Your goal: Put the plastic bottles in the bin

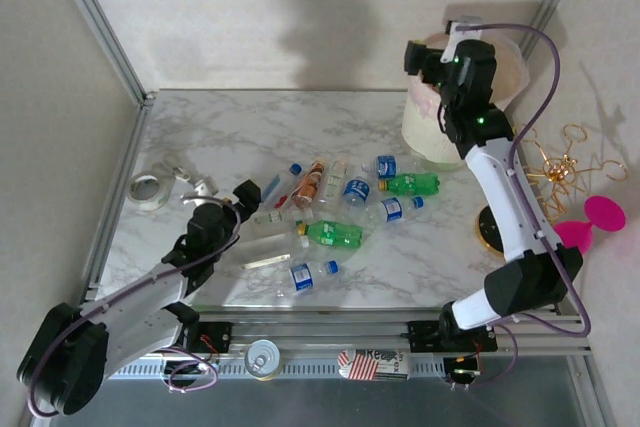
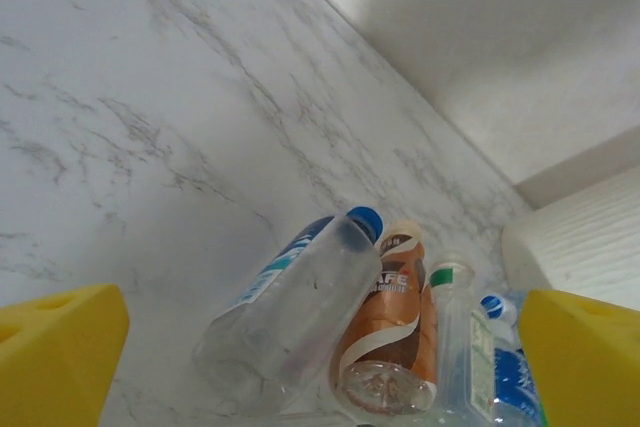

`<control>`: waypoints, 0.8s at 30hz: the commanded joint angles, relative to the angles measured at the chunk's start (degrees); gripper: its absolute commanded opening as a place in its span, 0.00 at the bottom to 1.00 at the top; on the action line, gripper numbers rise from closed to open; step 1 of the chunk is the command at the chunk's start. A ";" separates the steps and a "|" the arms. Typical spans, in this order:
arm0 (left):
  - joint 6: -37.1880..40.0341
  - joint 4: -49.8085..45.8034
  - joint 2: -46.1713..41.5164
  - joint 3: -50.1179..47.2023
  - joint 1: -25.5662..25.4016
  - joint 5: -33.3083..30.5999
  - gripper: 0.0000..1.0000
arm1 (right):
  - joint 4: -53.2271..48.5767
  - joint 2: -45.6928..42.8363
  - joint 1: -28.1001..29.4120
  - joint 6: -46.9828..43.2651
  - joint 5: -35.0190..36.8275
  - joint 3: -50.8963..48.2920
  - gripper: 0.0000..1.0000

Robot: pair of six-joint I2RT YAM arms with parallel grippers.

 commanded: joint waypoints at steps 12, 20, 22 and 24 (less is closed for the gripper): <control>25.02 -19.91 23.36 26.22 0.87 8.03 0.96 | 2.35 -6.51 12.42 7.39 -16.49 -17.25 0.99; 30.85 -27.43 35.34 34.65 1.04 13.43 0.84 | 3.22 -7.96 13.98 8.78 -18.37 -25.18 0.99; 31.20 -28.45 37.36 35.74 1.04 13.05 0.84 | 2.93 -8.35 14.09 8.56 -17.85 -26.08 0.99; 31.33 -28.79 38.66 36.18 1.04 12.25 0.84 | 2.93 -8.68 14.06 8.54 -17.29 -26.85 0.99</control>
